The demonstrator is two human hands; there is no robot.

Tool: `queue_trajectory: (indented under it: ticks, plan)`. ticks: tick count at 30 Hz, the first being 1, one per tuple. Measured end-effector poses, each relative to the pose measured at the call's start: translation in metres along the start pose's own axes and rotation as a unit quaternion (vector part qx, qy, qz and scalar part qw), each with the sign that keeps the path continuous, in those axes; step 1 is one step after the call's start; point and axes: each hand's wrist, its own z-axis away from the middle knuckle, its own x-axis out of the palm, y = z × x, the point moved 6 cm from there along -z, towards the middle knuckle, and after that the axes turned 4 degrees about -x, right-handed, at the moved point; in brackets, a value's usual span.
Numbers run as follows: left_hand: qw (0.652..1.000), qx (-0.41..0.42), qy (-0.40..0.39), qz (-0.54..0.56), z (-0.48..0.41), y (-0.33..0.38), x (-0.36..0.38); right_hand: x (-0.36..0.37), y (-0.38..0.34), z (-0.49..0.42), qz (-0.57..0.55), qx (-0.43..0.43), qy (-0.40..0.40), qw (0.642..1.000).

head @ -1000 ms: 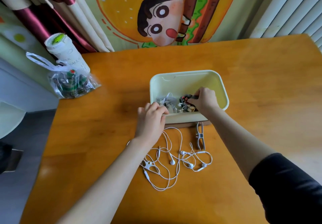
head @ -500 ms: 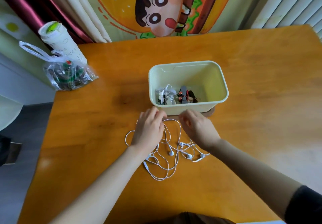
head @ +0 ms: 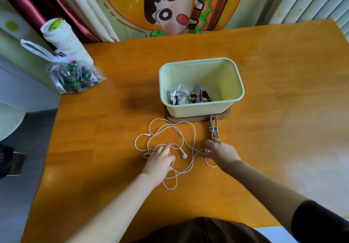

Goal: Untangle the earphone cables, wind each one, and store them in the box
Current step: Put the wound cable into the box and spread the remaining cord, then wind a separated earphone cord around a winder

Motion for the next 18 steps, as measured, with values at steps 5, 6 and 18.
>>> queue_trajectory:
  ticks: [5, 6, 18]
  plan:
    - [0.999, 0.031, -0.031, 0.03, -0.001, 0.002, 0.005, -0.01, -0.013, 0.006, -0.004, -0.039, 0.053, 0.998]
    - [0.998, 0.038, -0.039, 0.036, -0.001, 0.005, 0.006, -0.012, -0.026, 0.007, -0.022, -0.064, 0.072, 0.995]
    - [0.983, -0.122, 0.032, 0.132, -0.004, -0.028, 0.001, 0.016, -0.075, -0.013, -0.021, -0.088, -0.003, 0.996]
